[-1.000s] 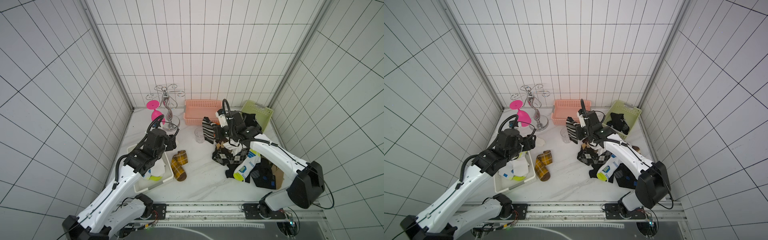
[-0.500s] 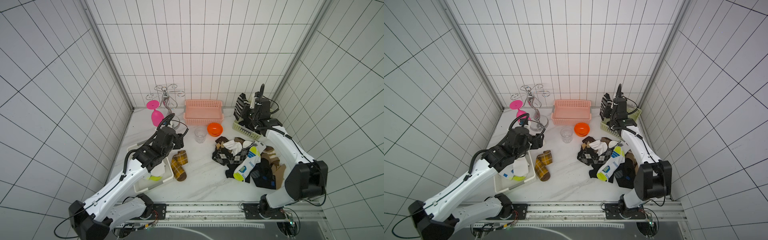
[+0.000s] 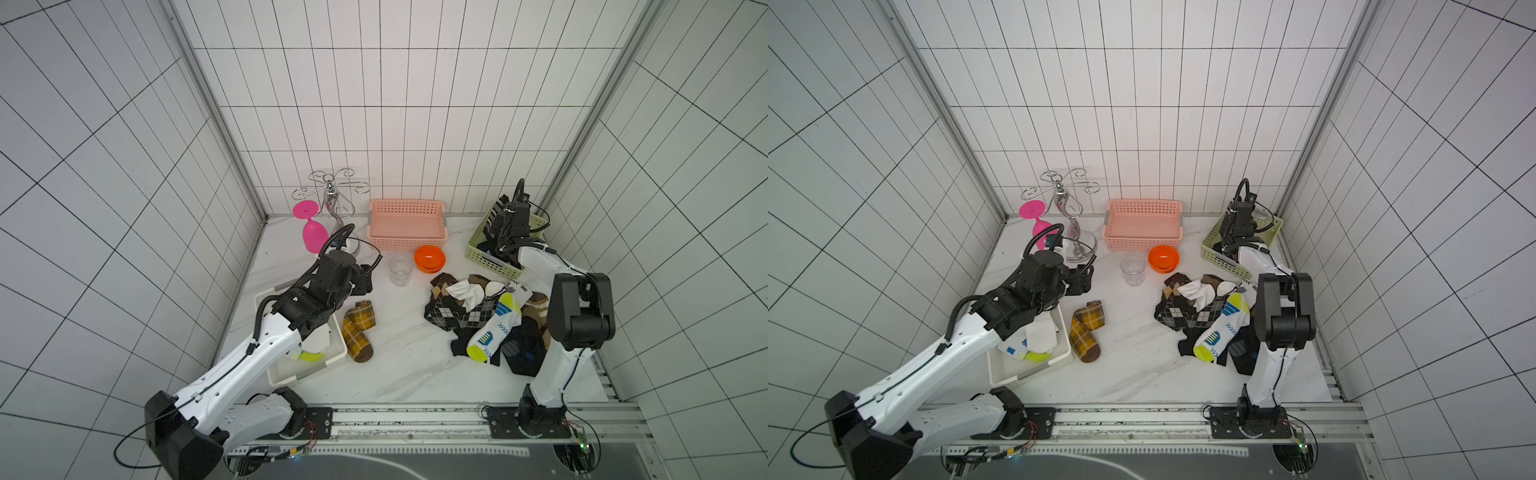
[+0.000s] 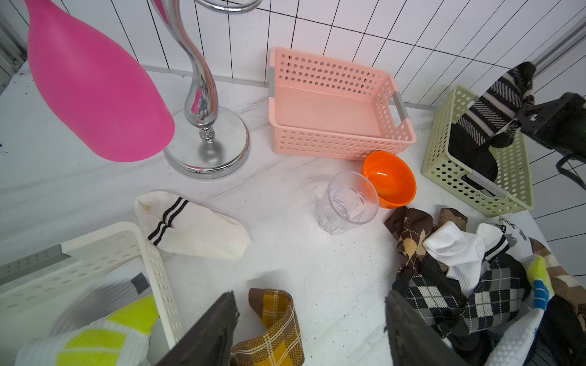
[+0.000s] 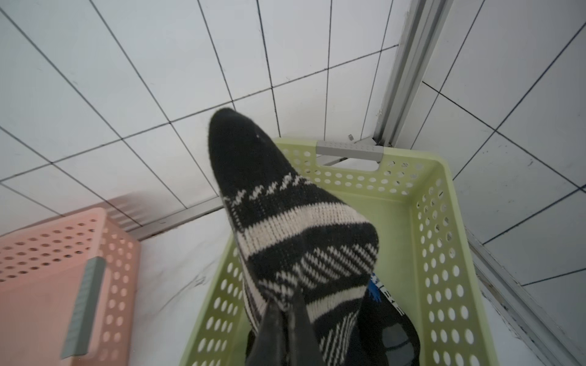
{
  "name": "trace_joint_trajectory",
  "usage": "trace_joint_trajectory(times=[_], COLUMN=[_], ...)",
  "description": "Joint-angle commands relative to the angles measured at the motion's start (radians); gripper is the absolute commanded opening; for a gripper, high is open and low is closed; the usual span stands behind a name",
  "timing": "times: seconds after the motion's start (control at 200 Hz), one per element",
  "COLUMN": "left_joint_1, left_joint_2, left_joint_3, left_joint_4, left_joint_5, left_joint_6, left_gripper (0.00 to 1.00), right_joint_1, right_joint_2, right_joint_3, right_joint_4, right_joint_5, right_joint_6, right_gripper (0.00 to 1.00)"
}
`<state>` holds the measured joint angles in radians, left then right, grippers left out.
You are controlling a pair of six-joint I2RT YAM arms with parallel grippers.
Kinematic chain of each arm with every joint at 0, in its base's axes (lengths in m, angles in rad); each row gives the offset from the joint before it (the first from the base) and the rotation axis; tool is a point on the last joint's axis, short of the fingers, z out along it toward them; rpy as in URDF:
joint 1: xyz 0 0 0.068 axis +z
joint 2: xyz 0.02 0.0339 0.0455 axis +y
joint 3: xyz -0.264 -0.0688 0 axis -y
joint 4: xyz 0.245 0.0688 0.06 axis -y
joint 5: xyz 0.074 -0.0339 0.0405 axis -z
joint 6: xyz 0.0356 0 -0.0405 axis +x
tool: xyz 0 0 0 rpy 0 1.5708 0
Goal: Sort the socks into the basket by color
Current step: Place the sock in the bin.
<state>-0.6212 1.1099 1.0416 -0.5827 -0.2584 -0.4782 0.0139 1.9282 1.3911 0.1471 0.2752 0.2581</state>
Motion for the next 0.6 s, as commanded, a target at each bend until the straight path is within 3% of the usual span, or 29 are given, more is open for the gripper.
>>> trace_joint_trajectory(times=[0.0, 0.3, 0.595], left_joint_1=[-0.005, -0.004, 0.007], left_joint_2=[0.027, 0.144, 0.193], left_joint_3=[0.033, 0.084, 0.087], left_joint_4=[0.048, 0.067, 0.061], left_joint_5=[-0.018, 0.008, 0.043], left_joint_6=[0.020, 0.035, 0.026], left_gripper=[0.75, 0.76, 0.77], right_joint_1=[-0.042, -0.112, -0.115], right_joint_2=[0.078, 0.261, 0.261], right_joint_3=[0.160, 0.315, 0.334], right_joint_4=[0.002, -0.175, -0.230], right_joint_5=[0.047, -0.049, -0.102], right_joint_6=[-0.028, -0.025, 0.007], right_gripper=[0.00, 0.00, 0.02])
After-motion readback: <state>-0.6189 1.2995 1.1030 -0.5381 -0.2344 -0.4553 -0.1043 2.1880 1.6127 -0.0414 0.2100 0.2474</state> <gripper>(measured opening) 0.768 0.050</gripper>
